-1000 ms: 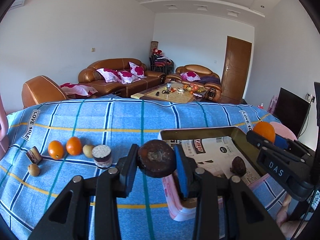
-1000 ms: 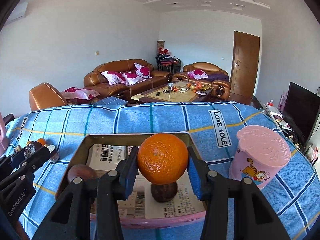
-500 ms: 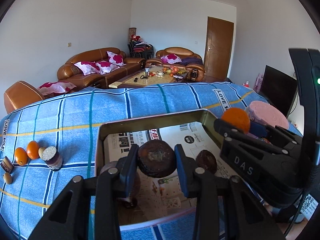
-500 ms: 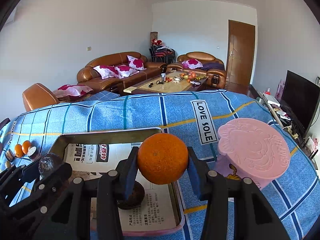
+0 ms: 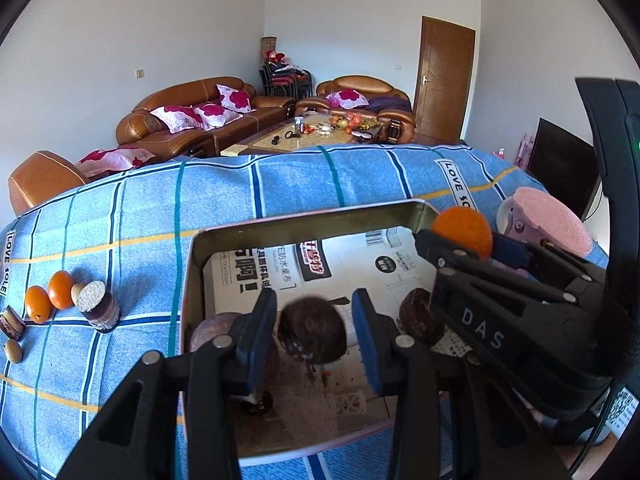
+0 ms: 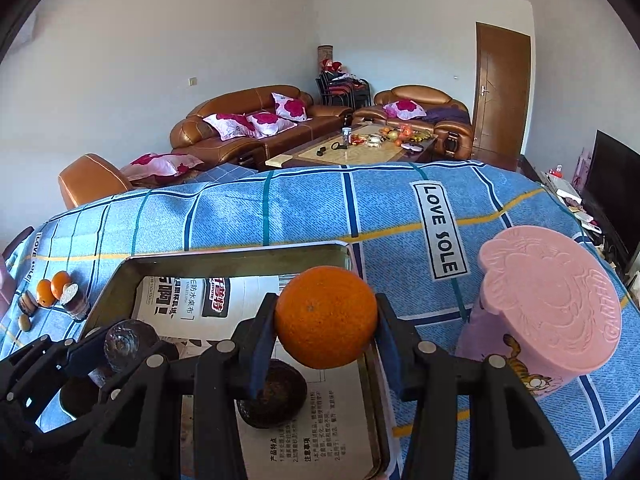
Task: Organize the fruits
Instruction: 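Carry the orange and mangosteen over the tin tray and open both tools, then lift both open tools out of the tray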
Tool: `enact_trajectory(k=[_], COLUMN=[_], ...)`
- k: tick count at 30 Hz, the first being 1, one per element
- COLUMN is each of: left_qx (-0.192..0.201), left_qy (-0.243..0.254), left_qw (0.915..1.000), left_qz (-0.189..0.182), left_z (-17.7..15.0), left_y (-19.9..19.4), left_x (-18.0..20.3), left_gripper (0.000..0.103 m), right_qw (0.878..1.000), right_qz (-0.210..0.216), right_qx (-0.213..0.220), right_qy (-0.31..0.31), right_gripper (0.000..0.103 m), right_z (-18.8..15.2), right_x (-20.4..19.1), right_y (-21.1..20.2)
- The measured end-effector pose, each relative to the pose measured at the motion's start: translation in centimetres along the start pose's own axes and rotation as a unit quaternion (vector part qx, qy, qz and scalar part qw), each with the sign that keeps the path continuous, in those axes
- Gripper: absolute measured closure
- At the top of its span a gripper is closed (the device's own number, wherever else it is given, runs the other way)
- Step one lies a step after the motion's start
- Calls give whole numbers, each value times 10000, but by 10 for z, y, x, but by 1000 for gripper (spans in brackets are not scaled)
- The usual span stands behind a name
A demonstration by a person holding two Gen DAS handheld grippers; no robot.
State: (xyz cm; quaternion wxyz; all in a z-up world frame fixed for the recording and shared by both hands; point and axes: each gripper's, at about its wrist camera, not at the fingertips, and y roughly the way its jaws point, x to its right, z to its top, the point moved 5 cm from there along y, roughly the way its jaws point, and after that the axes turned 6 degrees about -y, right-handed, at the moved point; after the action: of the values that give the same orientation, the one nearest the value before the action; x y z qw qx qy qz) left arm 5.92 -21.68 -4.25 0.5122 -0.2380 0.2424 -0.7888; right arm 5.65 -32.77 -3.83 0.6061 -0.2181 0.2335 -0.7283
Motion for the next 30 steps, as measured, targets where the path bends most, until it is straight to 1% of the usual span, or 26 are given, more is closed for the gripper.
enact_trajectory(k=[1, 2, 3, 4, 6, 8, 9, 10, 11, 12, 13, 14, 16, 18, 21, 23, 26, 30], left_qx=[17, 42, 78, 121, 210, 267, 312, 379, 451, 510, 556, 603, 741, 938, 1142, 1233, 1319, 1378], left_qy=[10, 32, 64, 101, 137, 117, 100, 79, 65, 68, 79, 86, 77, 51, 29, -2, -102, -266], left_qw=[10000, 10000, 9999, 9998, 9994, 9992, 9992, 9989, 9986, 9983, 9981, 9978, 9966, 9947, 9912, 9888, 9862, 9833], left_qz=[-11, 3, 42, 83, 237, 256, 246, 263, 276, 268, 259, 268, 337, 430, 673, 840, 995, 1158], left_z=[1, 1, 1, 1, 1, 2, 3, 4, 4, 4, 4, 5, 6, 8, 13, 16, 18, 18], left_y=[0, -1, -2, -4, -8, -10, -13, -15, -18, -21, -23, -25, -30, -37, -44, -48, -52, -57], left_x=[0, 1, 2, 3, 4, 3, 2, 1, 0, 0, 1, 1, -1, -5, -15, -23, -38, -56], left_gripper=[51, 48, 42, 34, 26, 14, 4, 1, 1, 1, 1, 1, 1, 1, 0, 0, 0, 0], right_qw=[10000, 10000, 9999, 9998, 9998, 9996, 9992, 9985, 9974, 9963, 9956, 9956, 9966, 9959, 9913, 9880, 9852, 9825], right_qz=[31, 69, 128, 164, 201, 261, 355, 481, 634, 764, 827, 804, 581, 384, 133, -79, -261, -360], right_qx=[11, 26, 37, 46, 52, 109, 140, 186, 247, 303, 362, 433, 573, 822, 1304, 1536, 1678, 1821], right_qy=[20, 48, 70, 77, 38, 62, 101, 161, 224, 262, 265, 223, 81, 48, 139, 170, 232, 176], right_gripper=[53, 53, 52, 52, 49, 45, 42, 38, 34, 33, 32, 32, 32, 32, 32, 31, 27, 27], right_z=[0, 0, 0, 1, 0, 2, 3, 3, 4, 5, 6, 6, 8, 11, 16, 17, 19, 19], right_x=[0, 0, 0, -1, -3, -4, -4, -4, -4, -6, -7, -9, -11, -11, -3, 3, 8, 8], right_y=[0, -1, -1, -1, -1, -3, -4, -6, -9, -11, -14, -17, -22, -31, -47, -54, -56, -60])
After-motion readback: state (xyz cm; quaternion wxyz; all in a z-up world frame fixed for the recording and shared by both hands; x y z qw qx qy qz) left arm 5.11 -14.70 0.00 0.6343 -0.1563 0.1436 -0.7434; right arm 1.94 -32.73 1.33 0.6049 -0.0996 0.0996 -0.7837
